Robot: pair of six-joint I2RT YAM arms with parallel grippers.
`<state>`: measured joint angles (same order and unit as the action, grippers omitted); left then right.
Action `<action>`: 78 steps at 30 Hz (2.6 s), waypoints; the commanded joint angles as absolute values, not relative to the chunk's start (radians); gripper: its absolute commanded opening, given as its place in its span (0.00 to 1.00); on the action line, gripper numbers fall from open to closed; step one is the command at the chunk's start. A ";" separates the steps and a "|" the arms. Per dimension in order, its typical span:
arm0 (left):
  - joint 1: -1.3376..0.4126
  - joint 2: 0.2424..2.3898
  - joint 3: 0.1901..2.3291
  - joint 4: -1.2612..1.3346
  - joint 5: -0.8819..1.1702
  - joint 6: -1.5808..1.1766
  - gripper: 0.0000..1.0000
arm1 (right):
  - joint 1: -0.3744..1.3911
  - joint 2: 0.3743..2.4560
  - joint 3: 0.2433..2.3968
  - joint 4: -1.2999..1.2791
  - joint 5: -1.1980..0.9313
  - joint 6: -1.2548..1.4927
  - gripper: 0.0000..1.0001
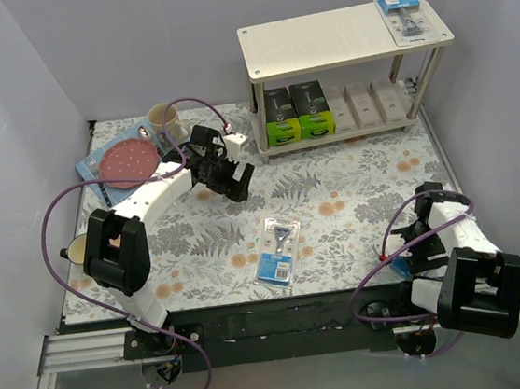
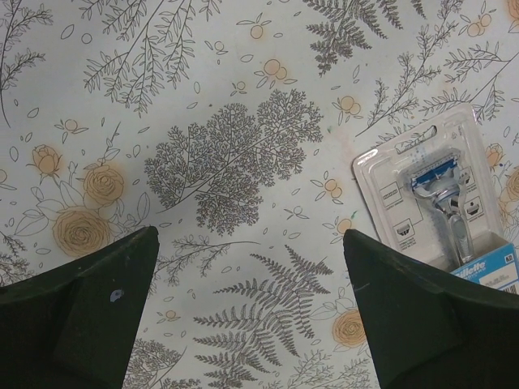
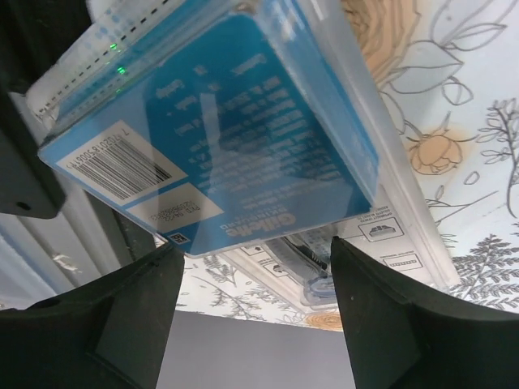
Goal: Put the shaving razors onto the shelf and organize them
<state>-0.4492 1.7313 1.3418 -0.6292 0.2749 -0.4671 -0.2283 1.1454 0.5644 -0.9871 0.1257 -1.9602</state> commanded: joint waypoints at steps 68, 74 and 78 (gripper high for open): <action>-0.497 1.588 1.221 -0.534 0.244 -0.463 0.98 | -0.063 1.740 1.020 -0.525 -0.261 -0.937 0.40; -0.497 1.574 1.221 -0.537 0.241 -0.460 0.98 | -0.064 1.688 1.144 -0.707 -0.377 -0.940 0.12; -0.497 1.572 1.215 -0.532 0.239 -0.459 0.98 | -0.067 1.519 1.346 -0.925 -0.656 -0.931 0.08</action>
<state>-0.4931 1.6341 1.2217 -0.5453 0.2428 -0.4683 -0.0654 1.6993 1.1416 -0.7139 -0.3702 -0.9386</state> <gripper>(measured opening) 0.982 0.194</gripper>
